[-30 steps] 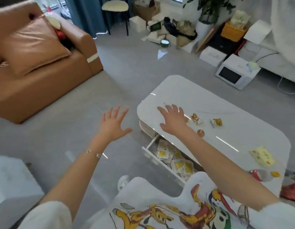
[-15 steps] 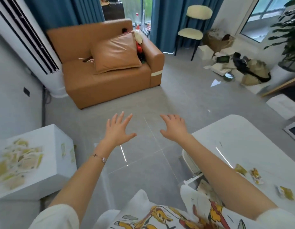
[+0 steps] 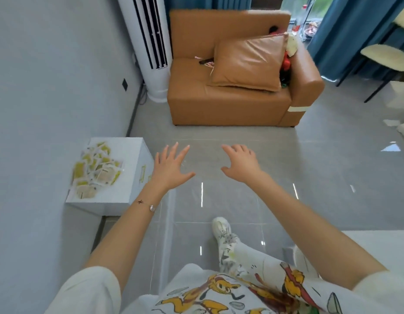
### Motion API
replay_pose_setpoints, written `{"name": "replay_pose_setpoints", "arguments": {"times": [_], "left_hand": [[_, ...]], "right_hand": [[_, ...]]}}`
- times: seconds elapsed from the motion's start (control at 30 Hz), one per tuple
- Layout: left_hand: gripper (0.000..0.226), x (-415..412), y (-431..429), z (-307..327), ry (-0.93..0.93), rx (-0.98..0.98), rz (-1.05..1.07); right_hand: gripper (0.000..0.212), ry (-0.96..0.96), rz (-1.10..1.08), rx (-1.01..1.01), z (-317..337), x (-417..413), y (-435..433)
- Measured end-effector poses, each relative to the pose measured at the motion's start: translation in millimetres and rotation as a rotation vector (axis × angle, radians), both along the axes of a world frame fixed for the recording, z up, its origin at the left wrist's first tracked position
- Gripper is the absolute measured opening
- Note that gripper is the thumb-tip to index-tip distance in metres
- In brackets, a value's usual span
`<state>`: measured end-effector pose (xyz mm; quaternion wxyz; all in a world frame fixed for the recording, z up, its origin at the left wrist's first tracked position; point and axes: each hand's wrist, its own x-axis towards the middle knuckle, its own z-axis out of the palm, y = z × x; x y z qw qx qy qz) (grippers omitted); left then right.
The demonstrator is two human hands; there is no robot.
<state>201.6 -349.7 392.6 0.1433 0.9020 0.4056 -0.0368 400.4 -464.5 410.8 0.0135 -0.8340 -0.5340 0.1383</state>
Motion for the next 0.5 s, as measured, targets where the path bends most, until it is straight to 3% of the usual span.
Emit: {"name": "replay_pose_setpoints", "arguments": {"times": [0.27, 0.5], "left_hand": [[0.083, -3.5, 70.6, -12.6, 0.012, 0.009, 0.263], [0.083, -6.4, 108.4, -22.3, -0.024, -0.066, 0.513]], "right_hand": [[0.069, 0.009, 0.272, 0.045, -4.6, 19.3, 122.0], [0.068, 0.006, 0.515, -0.044, -8.1, 25.7, 213.4]]}}
